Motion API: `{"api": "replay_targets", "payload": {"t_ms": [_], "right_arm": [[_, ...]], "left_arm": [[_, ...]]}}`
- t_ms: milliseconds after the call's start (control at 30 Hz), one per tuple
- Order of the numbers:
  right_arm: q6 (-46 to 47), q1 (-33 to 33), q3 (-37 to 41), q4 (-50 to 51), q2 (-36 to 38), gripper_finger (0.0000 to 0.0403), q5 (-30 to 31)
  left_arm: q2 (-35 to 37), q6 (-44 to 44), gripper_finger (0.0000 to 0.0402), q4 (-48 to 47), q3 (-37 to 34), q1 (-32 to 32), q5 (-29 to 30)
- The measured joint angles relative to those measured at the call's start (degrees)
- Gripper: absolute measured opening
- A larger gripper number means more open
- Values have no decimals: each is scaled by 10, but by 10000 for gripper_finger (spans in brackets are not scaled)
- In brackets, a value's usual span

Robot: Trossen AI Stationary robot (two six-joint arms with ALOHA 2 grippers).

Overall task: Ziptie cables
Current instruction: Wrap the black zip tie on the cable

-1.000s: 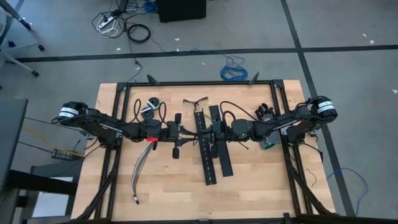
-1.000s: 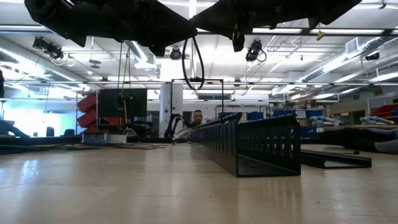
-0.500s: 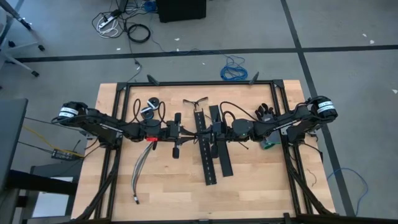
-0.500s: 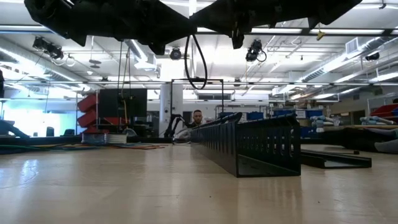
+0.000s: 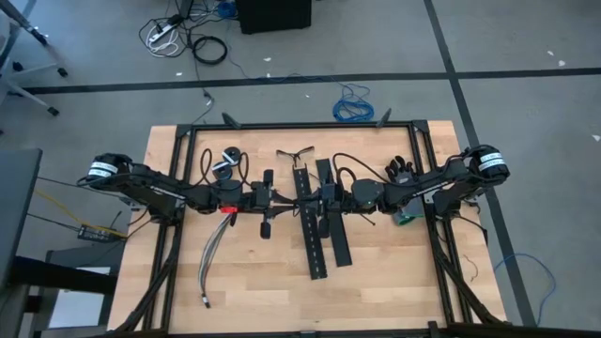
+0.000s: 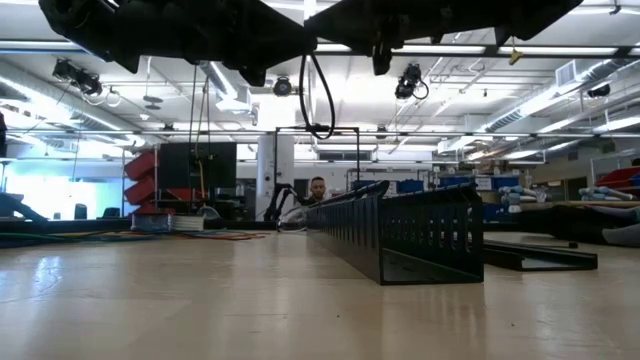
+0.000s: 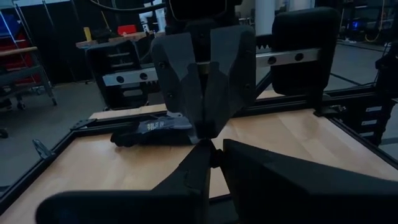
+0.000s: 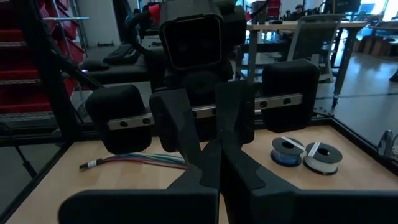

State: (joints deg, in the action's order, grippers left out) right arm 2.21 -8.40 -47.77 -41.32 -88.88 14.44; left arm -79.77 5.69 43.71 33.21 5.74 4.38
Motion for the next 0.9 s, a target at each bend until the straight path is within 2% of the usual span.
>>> {"api": "replay_targets", "payload": {"t_ms": [900], "right_arm": [[-29,-1,0,-21,0,0,46]], "left_arm": [[0,0,33,-19,0,-2,2]]}}
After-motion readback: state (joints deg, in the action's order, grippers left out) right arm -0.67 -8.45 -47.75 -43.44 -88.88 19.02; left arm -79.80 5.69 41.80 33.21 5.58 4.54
